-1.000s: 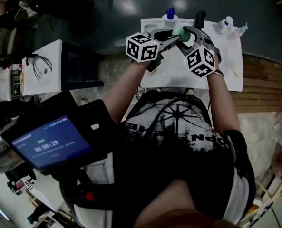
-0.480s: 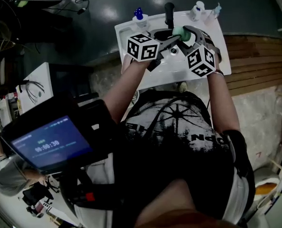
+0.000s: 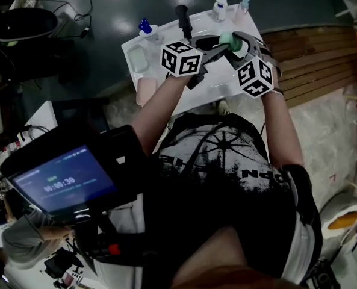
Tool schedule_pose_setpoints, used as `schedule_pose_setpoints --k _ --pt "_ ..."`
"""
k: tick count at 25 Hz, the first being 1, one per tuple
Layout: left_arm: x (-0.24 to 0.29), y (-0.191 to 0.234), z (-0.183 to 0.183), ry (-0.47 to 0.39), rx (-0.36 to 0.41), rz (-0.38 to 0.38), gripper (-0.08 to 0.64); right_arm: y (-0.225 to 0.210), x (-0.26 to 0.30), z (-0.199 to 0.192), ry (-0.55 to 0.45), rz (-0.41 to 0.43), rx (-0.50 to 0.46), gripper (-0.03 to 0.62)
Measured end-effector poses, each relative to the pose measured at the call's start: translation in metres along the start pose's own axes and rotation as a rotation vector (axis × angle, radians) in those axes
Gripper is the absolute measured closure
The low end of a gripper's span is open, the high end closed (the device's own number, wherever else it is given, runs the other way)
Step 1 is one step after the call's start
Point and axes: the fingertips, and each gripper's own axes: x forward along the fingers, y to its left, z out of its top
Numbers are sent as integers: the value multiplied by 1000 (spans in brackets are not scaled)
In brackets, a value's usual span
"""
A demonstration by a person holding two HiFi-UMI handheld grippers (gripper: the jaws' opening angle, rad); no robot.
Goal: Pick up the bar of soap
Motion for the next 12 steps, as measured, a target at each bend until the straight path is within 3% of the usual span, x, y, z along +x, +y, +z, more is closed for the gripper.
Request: schedule_pose_setpoints --k 12 --pt "72 -17 1 28 -4 -78 420 -37 -22 -60 59 -41 40 325"
